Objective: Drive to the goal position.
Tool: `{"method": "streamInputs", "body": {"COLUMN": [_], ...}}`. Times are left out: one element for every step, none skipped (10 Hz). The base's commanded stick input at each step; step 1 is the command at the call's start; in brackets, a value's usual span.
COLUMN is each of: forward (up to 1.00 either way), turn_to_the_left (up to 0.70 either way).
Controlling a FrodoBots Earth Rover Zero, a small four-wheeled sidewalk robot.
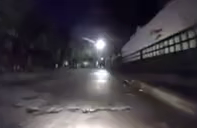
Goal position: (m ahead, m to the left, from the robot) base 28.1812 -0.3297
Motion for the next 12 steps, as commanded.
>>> {"method": "streamInputs", "body": {"forward": [0.70, 0.70, 0.70, 0.70, 0.70, 0.70, 0.70, 0.70, 0.70, 0.70, 0.70, 0.70], "turn_to_the_left": [0.00, 0.00, 0.00, 0.00, 0.00, 0.00, 0.00, 0.00, 0.00, -0.31, -0.35, -0.35]}}
